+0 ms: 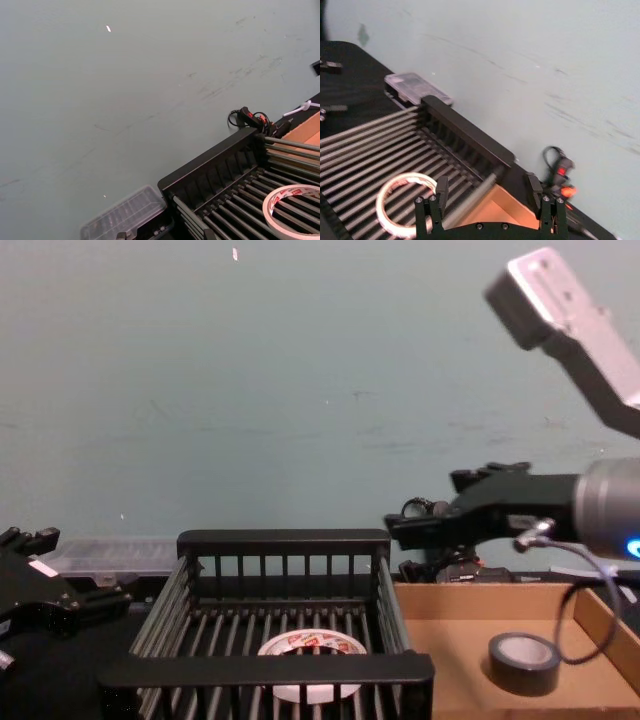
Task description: Pick up the white tape and place it into the black box , Pick up the silver tape and place it into the brown box.
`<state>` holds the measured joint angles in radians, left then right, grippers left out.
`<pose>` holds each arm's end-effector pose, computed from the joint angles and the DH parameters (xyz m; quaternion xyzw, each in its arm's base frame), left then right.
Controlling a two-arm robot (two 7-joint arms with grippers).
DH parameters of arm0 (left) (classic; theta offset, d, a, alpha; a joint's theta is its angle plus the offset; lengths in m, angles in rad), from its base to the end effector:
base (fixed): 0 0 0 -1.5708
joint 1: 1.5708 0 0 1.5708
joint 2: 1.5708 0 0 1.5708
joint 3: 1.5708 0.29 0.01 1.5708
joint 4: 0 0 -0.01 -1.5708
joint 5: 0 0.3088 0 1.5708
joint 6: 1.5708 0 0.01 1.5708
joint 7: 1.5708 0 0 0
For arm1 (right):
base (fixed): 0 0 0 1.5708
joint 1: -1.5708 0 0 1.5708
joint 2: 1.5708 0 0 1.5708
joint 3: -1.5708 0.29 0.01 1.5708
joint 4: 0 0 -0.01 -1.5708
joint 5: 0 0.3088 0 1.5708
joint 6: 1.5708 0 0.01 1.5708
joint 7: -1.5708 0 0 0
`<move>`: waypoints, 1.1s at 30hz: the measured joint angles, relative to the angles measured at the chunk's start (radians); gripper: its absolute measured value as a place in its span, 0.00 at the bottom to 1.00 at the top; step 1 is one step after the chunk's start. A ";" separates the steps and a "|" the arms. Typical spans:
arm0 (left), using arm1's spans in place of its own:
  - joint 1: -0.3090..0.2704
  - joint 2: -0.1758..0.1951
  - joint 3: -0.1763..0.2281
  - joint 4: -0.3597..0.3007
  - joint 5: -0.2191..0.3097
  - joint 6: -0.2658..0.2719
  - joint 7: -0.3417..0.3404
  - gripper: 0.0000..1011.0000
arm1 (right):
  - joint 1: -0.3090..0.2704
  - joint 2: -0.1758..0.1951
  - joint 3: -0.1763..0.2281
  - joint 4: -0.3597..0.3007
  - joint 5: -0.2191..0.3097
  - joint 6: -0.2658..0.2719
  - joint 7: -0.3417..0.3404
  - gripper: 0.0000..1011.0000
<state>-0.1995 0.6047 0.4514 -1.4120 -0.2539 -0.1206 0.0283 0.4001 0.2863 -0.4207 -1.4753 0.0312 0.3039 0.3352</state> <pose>0.3581 0.0827 -0.3023 0.1415 -0.1325 0.5799 0.7913 0.4129 0.0335 -0.2133 -0.1772 -0.0861 -0.4478 0.8721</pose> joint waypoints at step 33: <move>0.000 0.000 0.000 0.000 0.000 0.000 0.000 0.99 | -0.236 0.032 0.148 -0.089 -0.135 -0.048 -0.160 0.99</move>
<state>-0.1995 0.6047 0.4514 -1.4120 -0.2539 -0.1206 0.0282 0.1645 0.3185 -0.2728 -1.5648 -0.1040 0.2557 0.1750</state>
